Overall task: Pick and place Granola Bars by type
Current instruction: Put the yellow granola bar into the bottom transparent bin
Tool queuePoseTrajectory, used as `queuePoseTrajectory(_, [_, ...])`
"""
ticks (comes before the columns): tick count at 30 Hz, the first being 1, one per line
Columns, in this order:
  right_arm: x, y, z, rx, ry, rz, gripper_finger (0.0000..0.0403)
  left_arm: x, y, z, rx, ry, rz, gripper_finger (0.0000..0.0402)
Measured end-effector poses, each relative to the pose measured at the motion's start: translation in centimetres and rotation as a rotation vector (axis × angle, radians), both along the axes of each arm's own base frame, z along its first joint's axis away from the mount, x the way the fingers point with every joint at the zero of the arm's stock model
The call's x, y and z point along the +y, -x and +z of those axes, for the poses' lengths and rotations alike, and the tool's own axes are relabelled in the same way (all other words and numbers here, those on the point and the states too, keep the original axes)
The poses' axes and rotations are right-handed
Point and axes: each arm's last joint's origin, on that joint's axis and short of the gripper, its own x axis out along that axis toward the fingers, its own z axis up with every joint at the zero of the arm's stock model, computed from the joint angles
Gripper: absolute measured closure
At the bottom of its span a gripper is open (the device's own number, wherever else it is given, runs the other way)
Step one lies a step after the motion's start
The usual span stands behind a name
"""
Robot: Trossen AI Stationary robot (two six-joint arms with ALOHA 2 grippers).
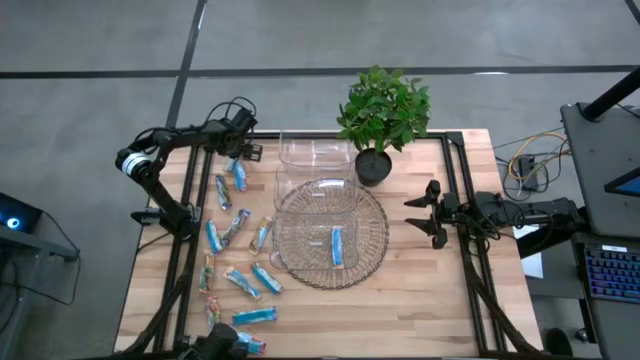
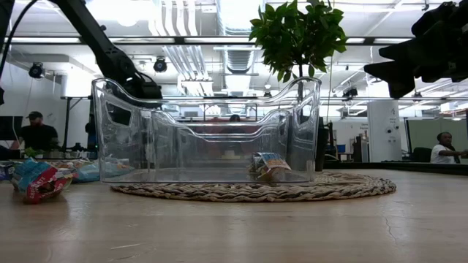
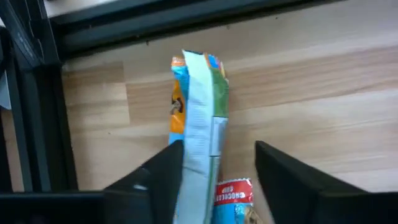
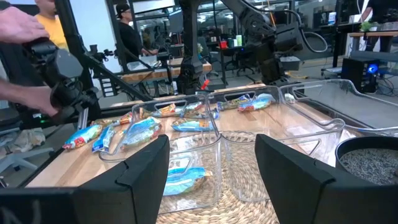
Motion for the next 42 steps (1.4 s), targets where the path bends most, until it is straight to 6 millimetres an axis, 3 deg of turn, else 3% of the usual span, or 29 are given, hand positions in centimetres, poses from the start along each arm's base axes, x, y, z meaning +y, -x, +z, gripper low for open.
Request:
queuePoseTrajectory(6, [0.0,0.0,0.0,0.0,0.0,0.0,0.0175,-0.6,0.5,-0.9,0.014,0.021,0.028,0.0348])
queuePoseTrajectory(9, [0.0,0.0,0.0,0.0,0.0,0.0,0.0177,-0.6,0.5,-0.8,0.016,0.016,0.032,0.0388])
queuePoseTrajectory(17, [0.0,0.0,0.0,0.0,0.0,0.0,0.0175,0.1,0.0,1.4,-0.019,-0.035,0.049,0.04])
queuePoseTrajectory(25, [0.0,0.0,0.0,0.0,0.0,0.0,0.0175,-0.4,0.3,6.2,-0.079,-0.083,0.104,0.0401])
queuePoseTrajectory(34, [0.0,0.0,0.0,0.0,0.0,0.0,0.0177,-4.7,1.1,11.7,-0.22,-0.055,0.134,0.0401])
queuePoseTrajectory(42, [0.0,0.0,0.0,0.0,0.0,0.0,0.0175,-9.7,-1.0,13.1,-0.313,-0.008,0.062,0.0401])
